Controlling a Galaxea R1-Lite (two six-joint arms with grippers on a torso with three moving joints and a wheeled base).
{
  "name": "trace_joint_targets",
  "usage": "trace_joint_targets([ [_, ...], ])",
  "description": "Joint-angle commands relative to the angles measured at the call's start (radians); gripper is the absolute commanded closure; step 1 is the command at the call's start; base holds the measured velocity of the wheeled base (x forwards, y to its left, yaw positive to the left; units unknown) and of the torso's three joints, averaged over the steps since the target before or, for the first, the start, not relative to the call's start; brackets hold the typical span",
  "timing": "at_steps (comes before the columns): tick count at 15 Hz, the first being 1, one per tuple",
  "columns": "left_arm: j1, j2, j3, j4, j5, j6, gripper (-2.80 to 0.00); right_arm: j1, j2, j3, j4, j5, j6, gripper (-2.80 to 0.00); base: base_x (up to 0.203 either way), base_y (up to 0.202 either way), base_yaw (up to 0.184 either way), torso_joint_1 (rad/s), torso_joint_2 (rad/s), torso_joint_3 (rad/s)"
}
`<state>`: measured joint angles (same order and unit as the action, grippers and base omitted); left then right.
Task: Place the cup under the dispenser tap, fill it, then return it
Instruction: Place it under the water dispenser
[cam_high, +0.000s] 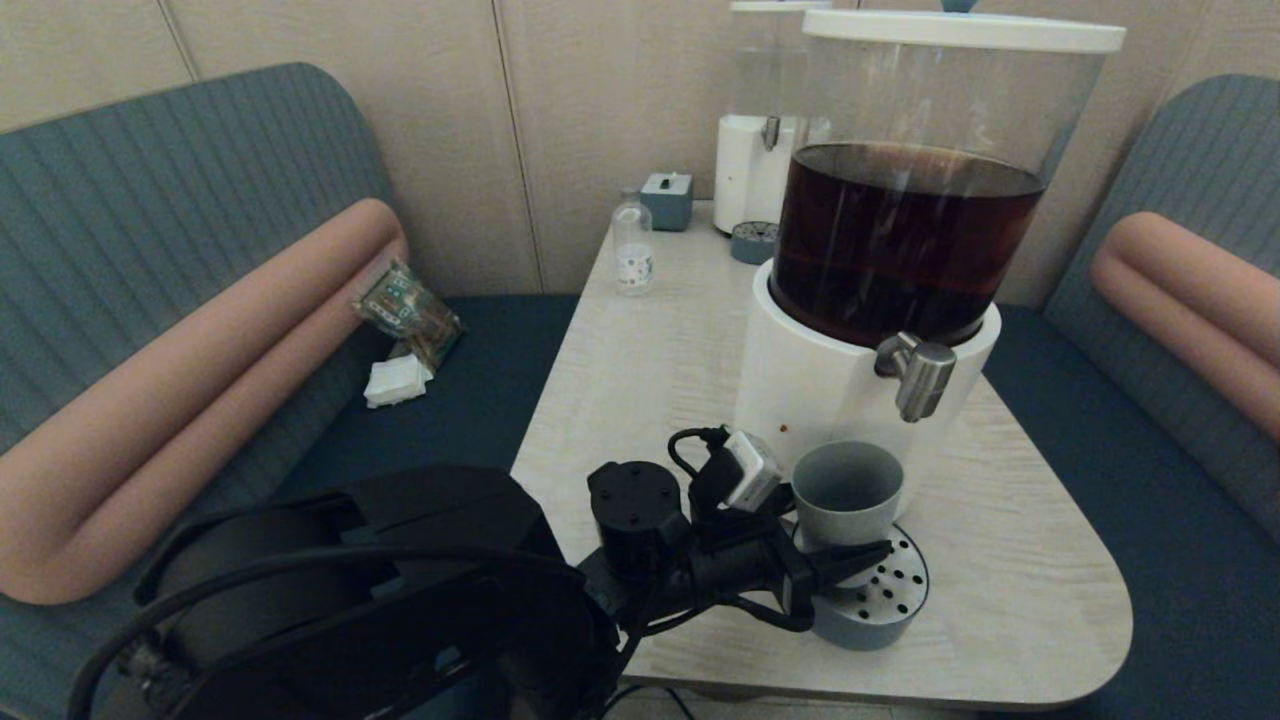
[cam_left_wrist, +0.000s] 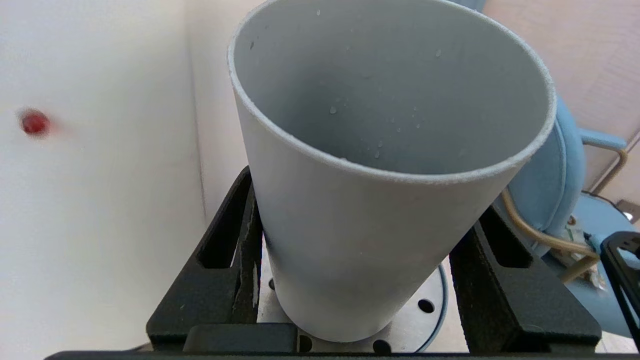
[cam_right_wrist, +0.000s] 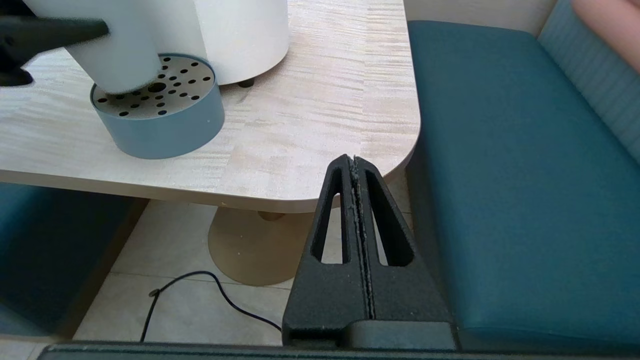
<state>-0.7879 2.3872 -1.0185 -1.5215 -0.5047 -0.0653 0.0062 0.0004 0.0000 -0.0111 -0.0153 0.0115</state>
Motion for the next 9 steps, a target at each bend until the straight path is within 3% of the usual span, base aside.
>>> trace_joint_targets([
  [1,-0.004,0.015,-0.005,-0.009,-0.003,-0.001,0.0,0.001,-0.002,0.0,-0.001,0.0,0.001,0.0,0.0,0.0,0.0,0.0,0.0,0.0],
  [9,-0.01,0.06,-0.073,-0.009,-0.001,-0.013,0.0,0.0,-0.001,0.0,-0.001,0.0,0.001,0.0,0.0,0.0,0.0,0.0,0.0,0.0],
])
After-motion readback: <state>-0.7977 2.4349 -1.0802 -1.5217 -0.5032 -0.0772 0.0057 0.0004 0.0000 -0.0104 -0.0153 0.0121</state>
